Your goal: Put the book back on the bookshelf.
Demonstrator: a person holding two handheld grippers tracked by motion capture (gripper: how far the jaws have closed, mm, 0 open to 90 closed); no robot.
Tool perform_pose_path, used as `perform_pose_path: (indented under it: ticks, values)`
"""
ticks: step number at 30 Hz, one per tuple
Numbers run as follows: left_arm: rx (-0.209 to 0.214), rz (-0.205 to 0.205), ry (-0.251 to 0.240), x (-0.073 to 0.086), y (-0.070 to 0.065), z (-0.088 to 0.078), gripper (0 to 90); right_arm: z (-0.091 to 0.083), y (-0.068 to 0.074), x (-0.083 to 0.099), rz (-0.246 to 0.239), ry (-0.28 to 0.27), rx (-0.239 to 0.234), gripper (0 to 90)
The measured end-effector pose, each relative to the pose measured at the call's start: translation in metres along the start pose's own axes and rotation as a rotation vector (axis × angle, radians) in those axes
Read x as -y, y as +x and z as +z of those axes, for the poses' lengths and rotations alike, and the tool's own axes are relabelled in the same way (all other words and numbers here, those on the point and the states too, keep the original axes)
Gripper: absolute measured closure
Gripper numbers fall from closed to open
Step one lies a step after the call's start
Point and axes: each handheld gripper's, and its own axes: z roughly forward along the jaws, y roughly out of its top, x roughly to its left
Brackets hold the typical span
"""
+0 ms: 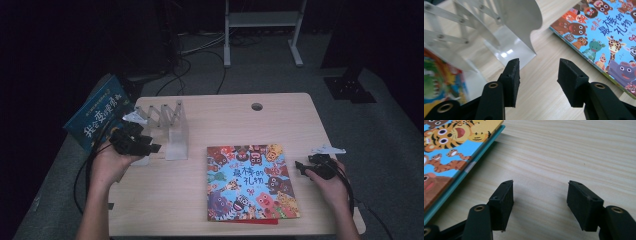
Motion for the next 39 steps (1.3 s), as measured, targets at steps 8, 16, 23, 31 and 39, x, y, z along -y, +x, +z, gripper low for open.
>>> perform_pose_path:
  ticks: [8, 16, 23, 31, 39]
  values:
    - [0.076, -0.028, -0.013, 0.02, -0.015, 0.04, 48.2, -0.016, 0.014, -0.009, -0.009, -0.04, -0.043, 39.4]
    - [0.123, 0.02, 0.022, 0.028, -0.03, 0.073, 43.3, -0.022, 0.039, -0.028, -0.027, -0.071, -0.115, 39.9]
    - [0.161, 0.036, 0.034, 0.033, -0.038, 0.088, 38.9, -0.01, 0.053, -0.04, -0.058, -0.041, -0.142, 39.1]
    - [0.189, 0.044, 0.045, 0.043, -0.042, 0.099, 36.2, 0.003, 0.06, -0.045, -0.051, -0.006, -0.153, 38.1]
    - [0.2, 0.047, 0.069, 0.045, -0.047, 0.109, 34.5, 0.01, 0.062, -0.047, -0.027, 0.027, -0.168, 38.3]
